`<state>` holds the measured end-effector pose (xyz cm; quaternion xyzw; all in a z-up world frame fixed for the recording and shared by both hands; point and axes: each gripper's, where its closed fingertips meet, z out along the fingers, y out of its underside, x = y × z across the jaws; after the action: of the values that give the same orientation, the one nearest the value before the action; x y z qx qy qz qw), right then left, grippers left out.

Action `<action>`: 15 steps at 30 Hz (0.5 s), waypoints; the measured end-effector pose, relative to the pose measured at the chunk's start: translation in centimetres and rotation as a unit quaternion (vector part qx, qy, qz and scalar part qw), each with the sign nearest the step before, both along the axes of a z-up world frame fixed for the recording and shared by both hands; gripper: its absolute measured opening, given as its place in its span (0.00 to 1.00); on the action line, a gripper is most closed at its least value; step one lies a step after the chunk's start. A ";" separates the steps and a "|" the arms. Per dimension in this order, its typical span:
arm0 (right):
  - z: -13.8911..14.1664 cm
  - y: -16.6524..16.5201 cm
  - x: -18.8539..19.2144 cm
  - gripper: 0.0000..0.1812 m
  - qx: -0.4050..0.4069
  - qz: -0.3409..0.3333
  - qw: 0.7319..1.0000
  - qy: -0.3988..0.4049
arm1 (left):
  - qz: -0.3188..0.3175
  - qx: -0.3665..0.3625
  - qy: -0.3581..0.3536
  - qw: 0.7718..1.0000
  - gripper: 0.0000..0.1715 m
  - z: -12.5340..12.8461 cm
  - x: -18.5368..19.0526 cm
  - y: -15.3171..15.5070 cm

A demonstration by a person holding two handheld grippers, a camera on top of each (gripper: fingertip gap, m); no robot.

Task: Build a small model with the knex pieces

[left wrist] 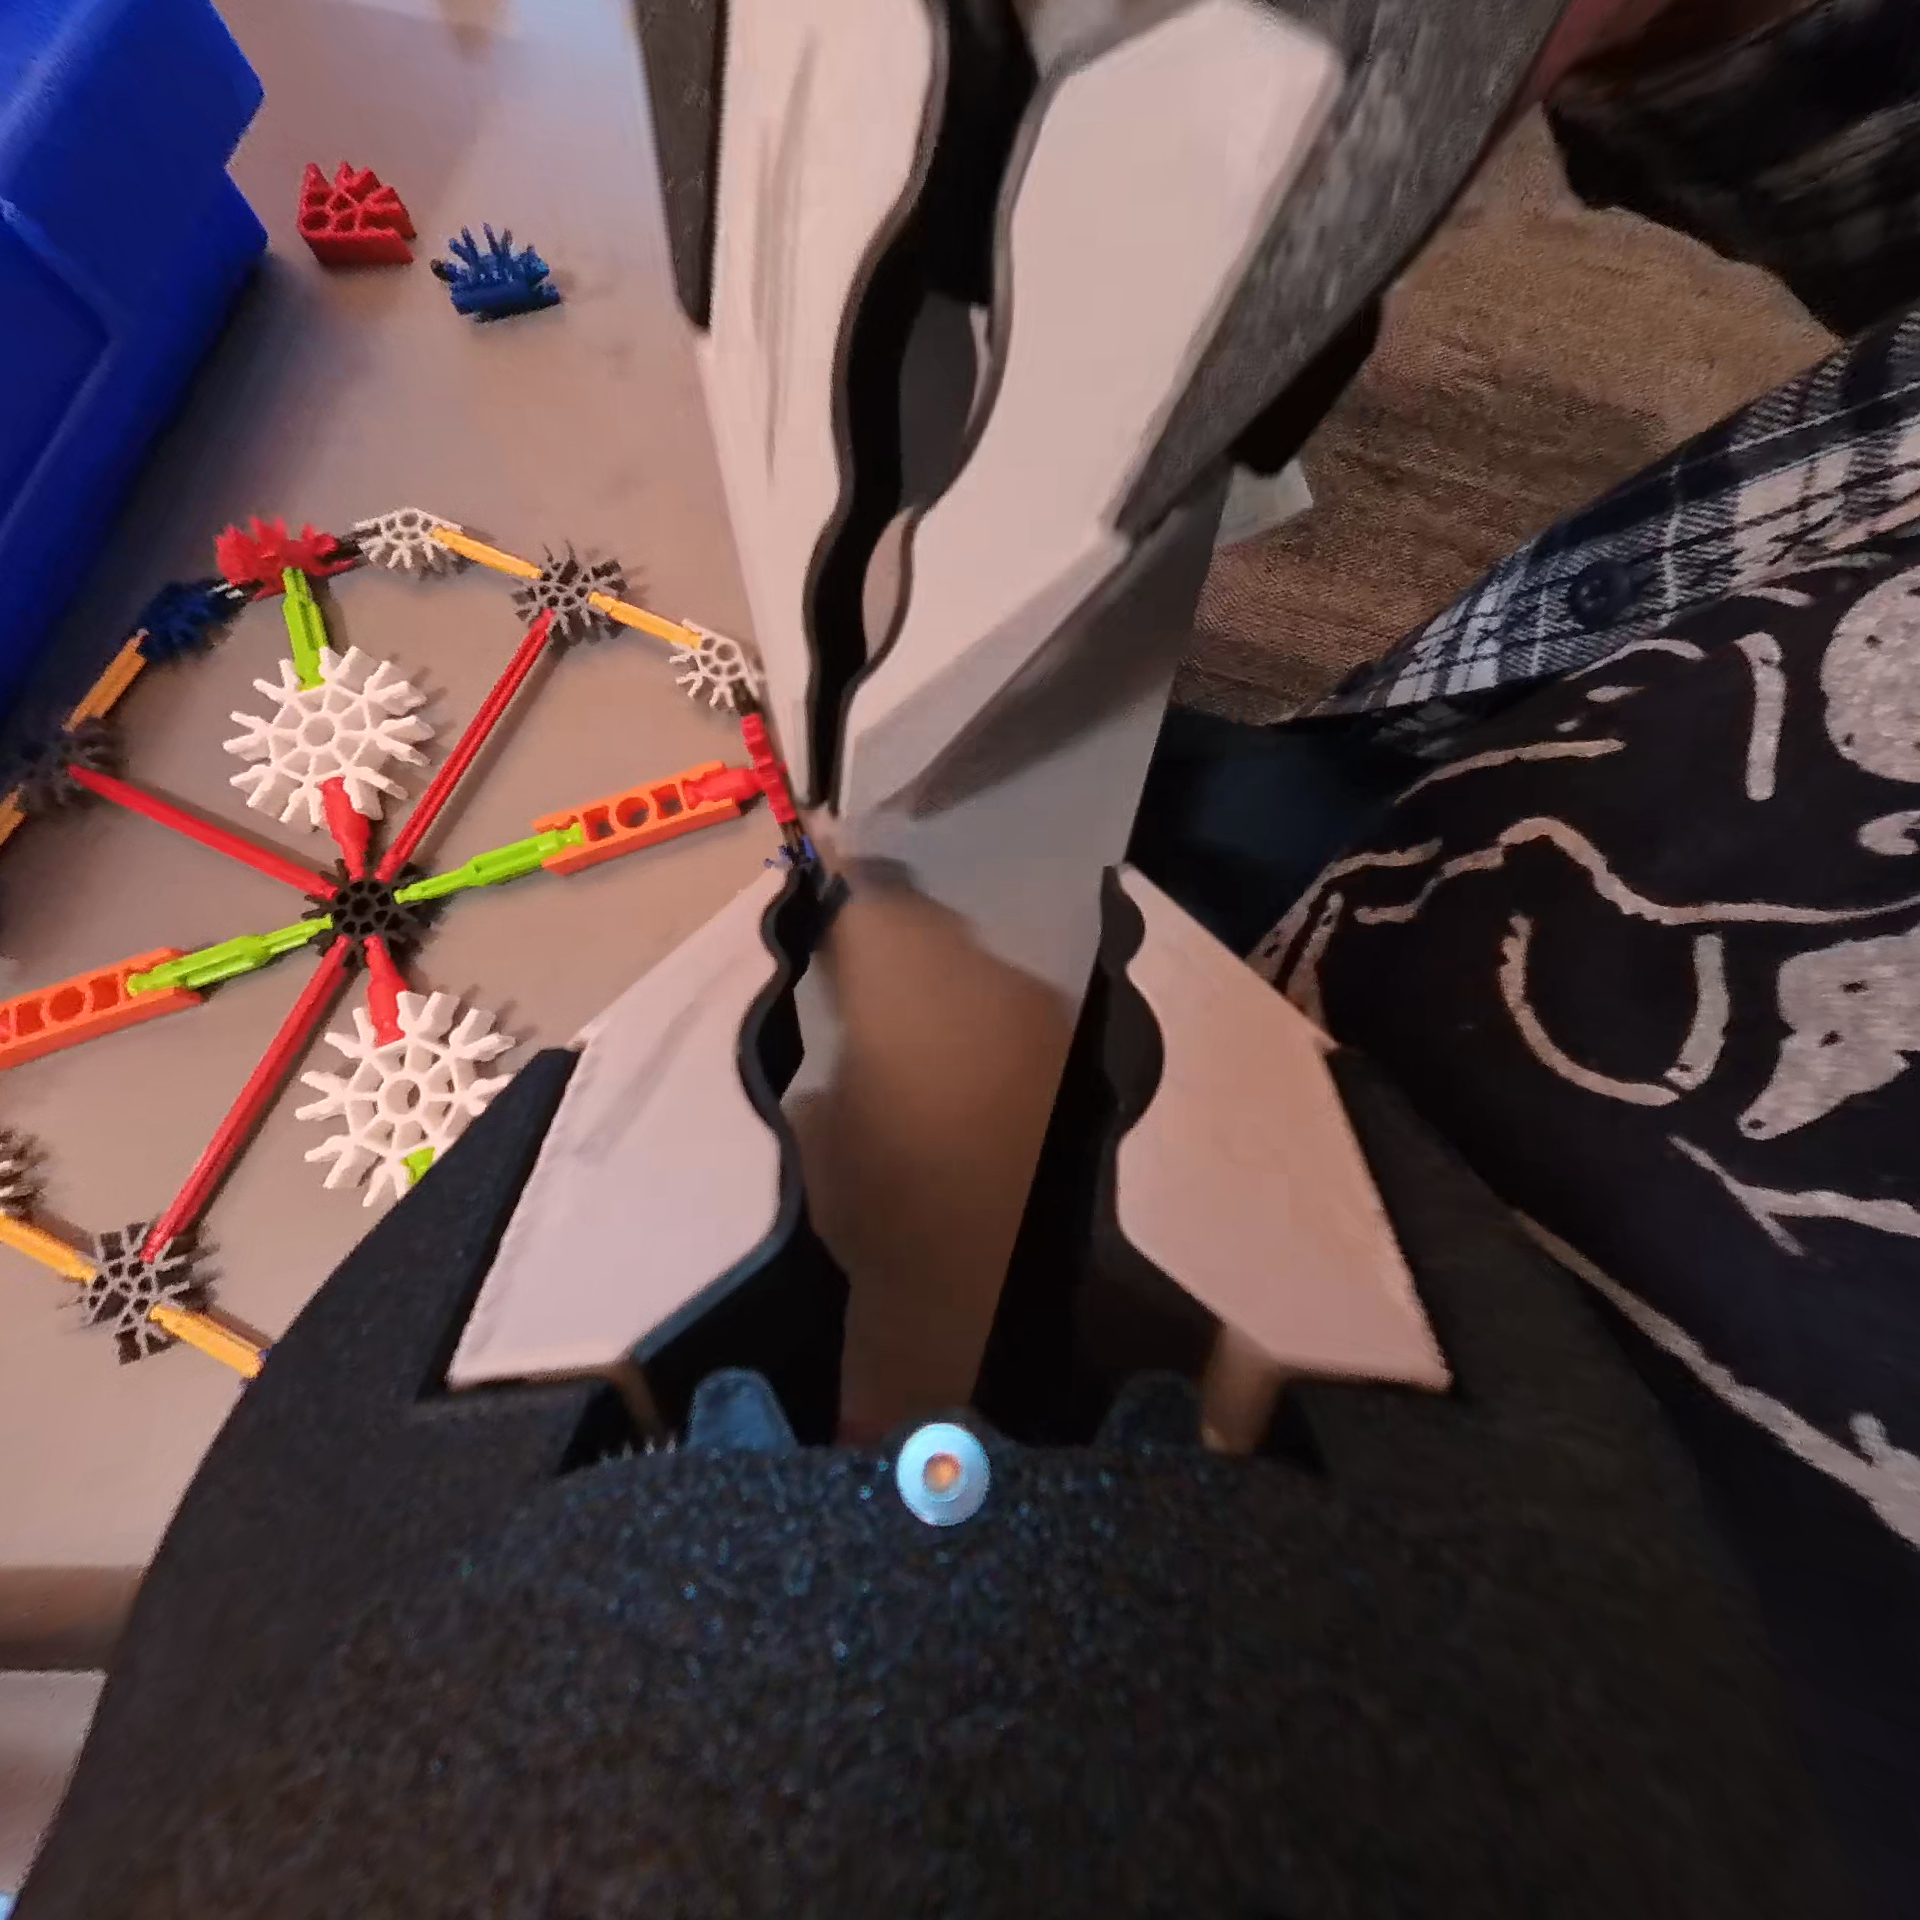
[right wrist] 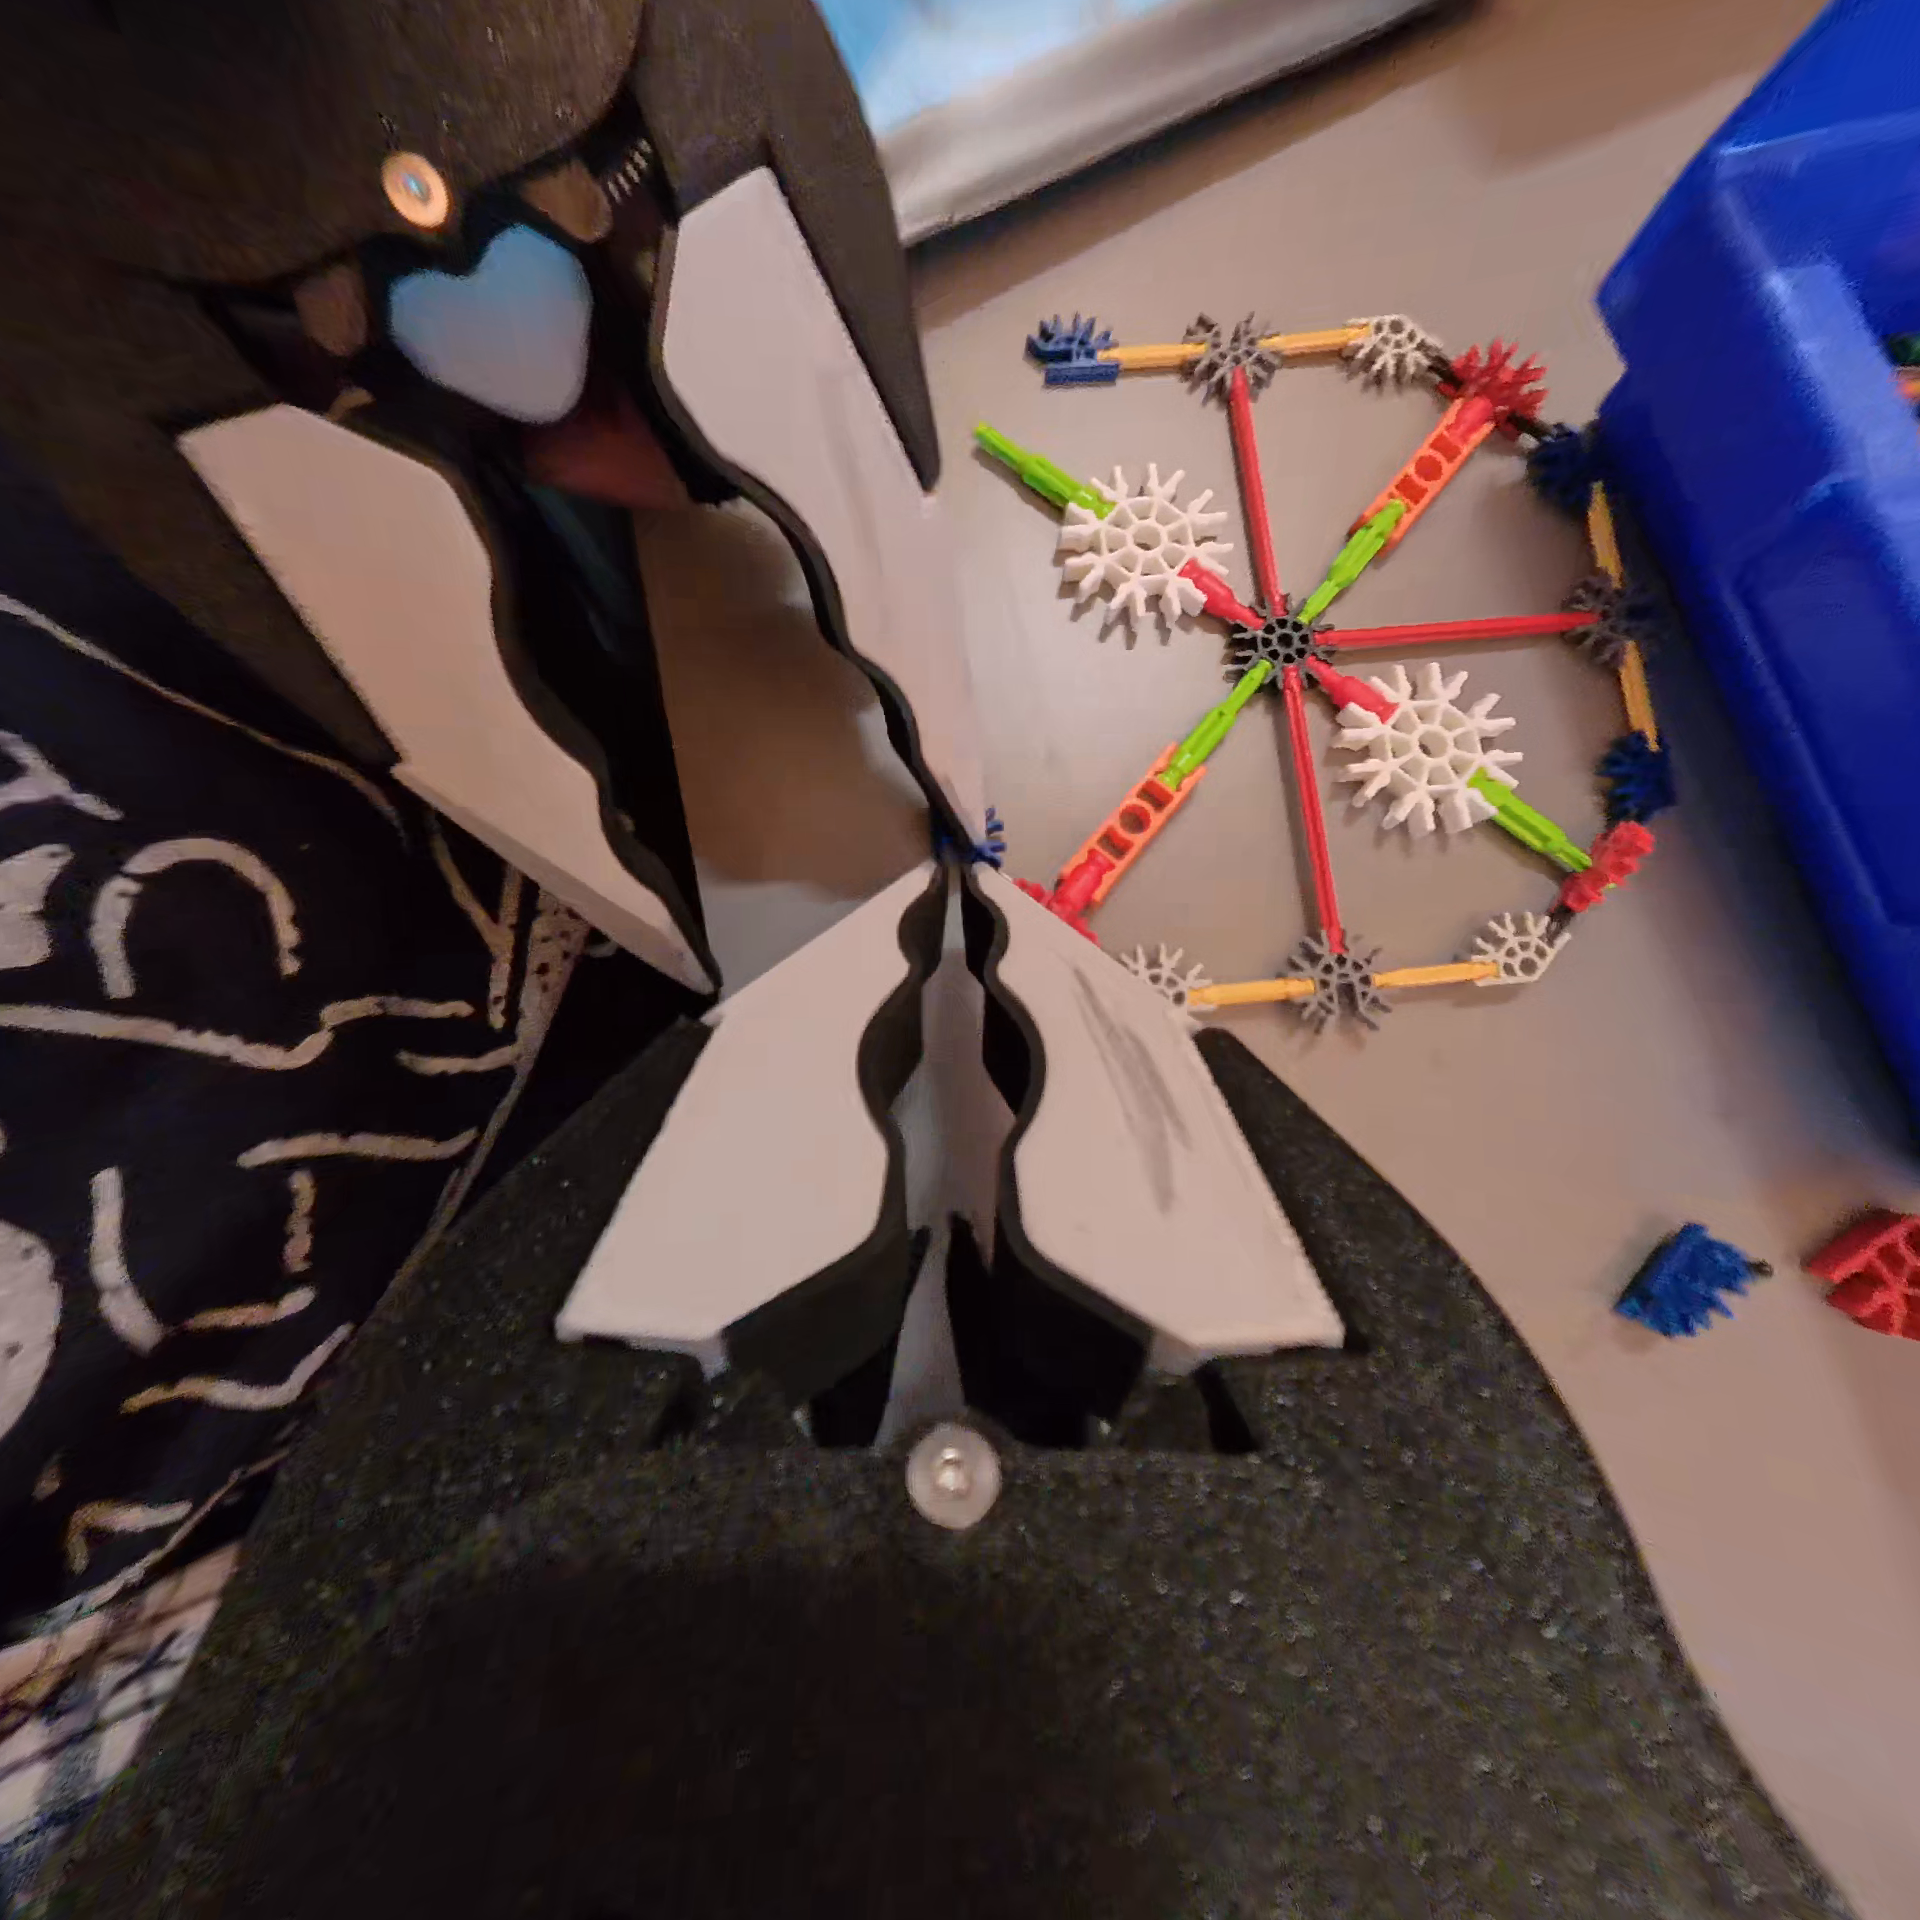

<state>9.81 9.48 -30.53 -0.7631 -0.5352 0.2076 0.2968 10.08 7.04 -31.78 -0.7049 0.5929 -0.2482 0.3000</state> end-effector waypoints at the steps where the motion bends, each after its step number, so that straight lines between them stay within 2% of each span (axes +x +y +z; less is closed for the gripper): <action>1: 0.3 0.1 0.4 0.01 -0.001 -0.006 1.000 0.010 | 0.004 0.006 -0.003 1.000 0.32 0.1 -0.1 0.1; 5: 0.9 0.9 1.8 0.01 0.014 -0.024 1.000 0.013 | 0.000 0.035 0.000 0.999 0.32 0.4 -0.4 0.0; 9: 1.1 0.8 0.7 0.00 0.052 -0.002 0.999 0.004 | 0.002 0.043 0.007 0.999 0.33 0.1 -0.4 0.0; 15: -0.5 0.7 -0.4 0.00 0.082 0.012 0.996 -0.032 | 0.004 0.040 0.015 0.999 0.33 -0.3 -0.4 0.1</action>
<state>9.43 10.19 -30.99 -0.7360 -0.5690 0.1421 0.3382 9.69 7.09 -32.07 -0.6982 0.6041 -0.2126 0.3201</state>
